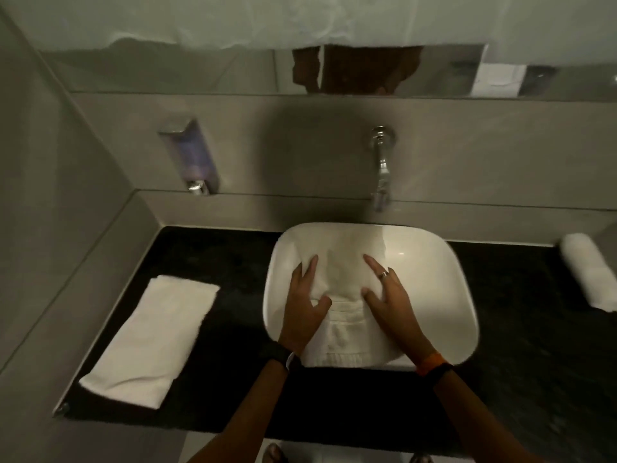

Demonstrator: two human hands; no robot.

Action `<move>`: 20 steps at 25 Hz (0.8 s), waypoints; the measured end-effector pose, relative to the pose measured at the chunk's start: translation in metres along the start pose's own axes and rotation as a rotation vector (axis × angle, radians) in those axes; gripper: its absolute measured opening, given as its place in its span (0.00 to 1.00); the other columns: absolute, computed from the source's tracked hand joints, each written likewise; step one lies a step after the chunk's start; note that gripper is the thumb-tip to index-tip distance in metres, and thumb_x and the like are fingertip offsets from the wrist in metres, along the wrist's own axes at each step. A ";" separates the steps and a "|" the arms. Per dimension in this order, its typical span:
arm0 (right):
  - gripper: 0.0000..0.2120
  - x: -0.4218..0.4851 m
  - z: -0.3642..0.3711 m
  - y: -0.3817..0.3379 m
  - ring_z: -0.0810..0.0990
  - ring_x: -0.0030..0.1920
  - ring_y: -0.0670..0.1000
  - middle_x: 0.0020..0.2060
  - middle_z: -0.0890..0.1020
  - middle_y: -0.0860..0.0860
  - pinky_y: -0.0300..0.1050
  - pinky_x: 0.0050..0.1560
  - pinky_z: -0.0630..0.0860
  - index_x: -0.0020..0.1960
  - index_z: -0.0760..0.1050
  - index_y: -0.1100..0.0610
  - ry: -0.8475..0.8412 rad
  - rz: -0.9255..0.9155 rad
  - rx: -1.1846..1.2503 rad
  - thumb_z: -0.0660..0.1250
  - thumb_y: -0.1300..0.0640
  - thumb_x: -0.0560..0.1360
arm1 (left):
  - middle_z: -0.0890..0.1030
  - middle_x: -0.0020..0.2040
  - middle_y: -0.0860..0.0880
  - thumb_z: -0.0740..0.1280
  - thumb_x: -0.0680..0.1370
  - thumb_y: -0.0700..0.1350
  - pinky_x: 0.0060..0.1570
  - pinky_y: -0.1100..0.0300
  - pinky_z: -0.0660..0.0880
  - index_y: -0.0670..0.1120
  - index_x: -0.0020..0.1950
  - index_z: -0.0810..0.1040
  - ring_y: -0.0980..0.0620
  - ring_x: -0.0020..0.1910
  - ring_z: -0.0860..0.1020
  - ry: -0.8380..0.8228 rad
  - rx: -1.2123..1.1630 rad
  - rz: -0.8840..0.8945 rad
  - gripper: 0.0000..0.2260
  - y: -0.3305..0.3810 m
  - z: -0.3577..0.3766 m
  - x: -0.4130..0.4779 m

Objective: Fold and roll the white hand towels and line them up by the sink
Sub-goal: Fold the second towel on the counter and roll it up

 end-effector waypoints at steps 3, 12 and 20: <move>0.29 -0.018 -0.090 0.052 0.64 0.69 0.46 0.71 0.68 0.50 0.39 0.67 0.55 0.73 0.61 0.47 0.082 0.040 -0.001 0.65 0.62 0.76 | 0.62 0.74 0.45 0.64 0.71 0.45 0.69 0.62 0.61 0.51 0.76 0.58 0.47 0.74 0.59 -0.121 -0.029 0.012 0.34 0.056 0.091 0.000; 0.29 -0.073 -0.271 0.203 0.64 0.64 0.43 0.65 0.67 0.47 0.40 0.65 0.60 0.73 0.62 0.49 0.172 0.188 -0.027 0.65 0.65 0.75 | 0.53 0.78 0.46 0.64 0.77 0.37 0.70 0.60 0.57 0.52 0.77 0.53 0.53 0.74 0.54 -0.372 -0.054 0.076 0.33 0.159 0.320 -0.037; 0.32 -0.121 -0.258 0.342 0.62 0.70 0.61 0.73 0.55 0.58 0.54 0.67 0.66 0.71 0.59 0.45 -0.088 0.439 -0.056 0.70 0.59 0.74 | 0.37 0.77 0.48 0.60 0.77 0.31 0.74 0.54 0.50 0.50 0.78 0.48 0.43 0.76 0.42 -0.468 0.369 -0.064 0.34 0.086 0.393 -0.070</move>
Point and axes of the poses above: each hand's wrist, its own x-axis towards the middle knuckle, its own z-axis out of the palm, y = z × x, the point moved 6 cm from there along x, towards the middle knuckle
